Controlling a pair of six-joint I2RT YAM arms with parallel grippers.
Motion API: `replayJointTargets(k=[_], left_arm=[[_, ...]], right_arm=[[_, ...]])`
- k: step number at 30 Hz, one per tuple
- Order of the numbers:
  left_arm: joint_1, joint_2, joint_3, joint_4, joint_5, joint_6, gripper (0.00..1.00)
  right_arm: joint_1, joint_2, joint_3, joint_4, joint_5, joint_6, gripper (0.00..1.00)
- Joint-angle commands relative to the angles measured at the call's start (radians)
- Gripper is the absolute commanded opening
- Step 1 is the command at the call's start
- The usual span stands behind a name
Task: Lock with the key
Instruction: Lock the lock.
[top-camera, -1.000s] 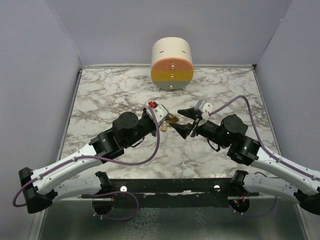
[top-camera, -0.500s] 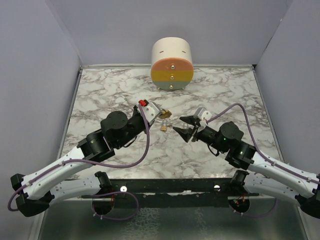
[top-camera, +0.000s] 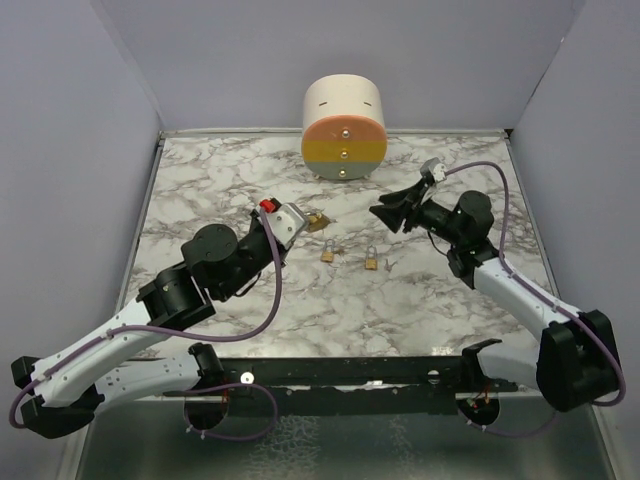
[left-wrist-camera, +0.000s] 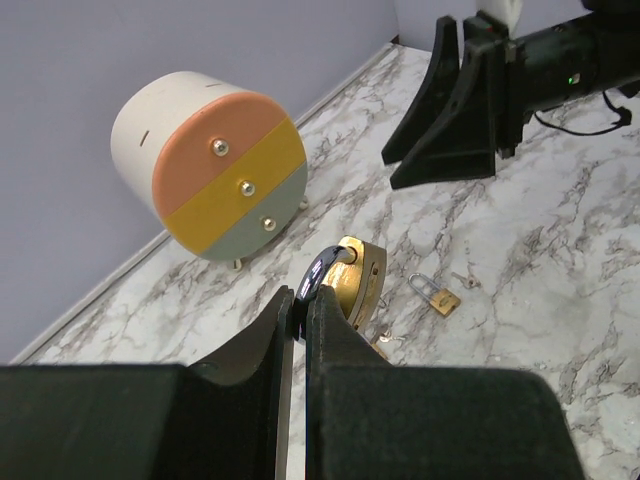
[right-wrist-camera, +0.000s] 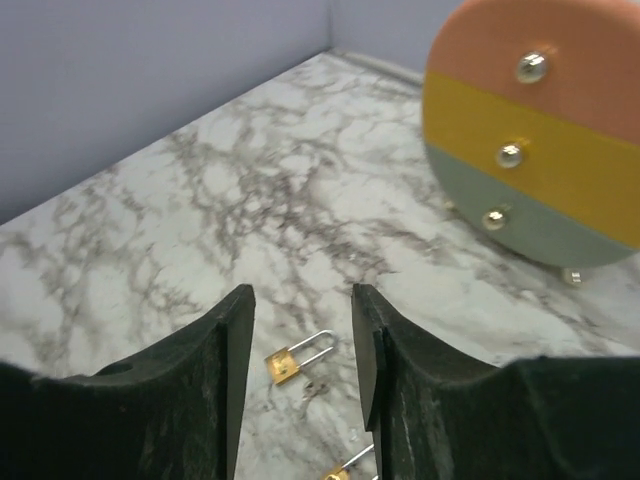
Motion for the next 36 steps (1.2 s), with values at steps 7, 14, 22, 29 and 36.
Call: replayJointTargets(k=[7,14,22,29,36], left_arm=[[-0.001,0.047,0.057,0.048,0.115,-0.005,0.0],[-0.001,0.102,0.071,0.089,0.291,-0.042,0.0],[-0.001,0.173,0.1,0.137,0.332,-0.078,0.0],[-0.001,0.202,0.104,0.174,0.35,-0.09,0.0],[-0.001,0.196,0.093,0.199,0.367,-0.094,0.0]], right_arm=[[-0.004,0.06,-0.03,0.31,-0.448,0.206,0.4],[-0.002,-0.06,-0.119,0.398,-0.517,0.247,0.42],[0.027,-0.145,-0.153,0.405,-0.544,0.23,0.43],[0.047,-0.124,-0.162,0.414,-0.531,0.234,0.43],[0.062,-0.093,-0.161,0.43,-0.519,0.233,0.37]])
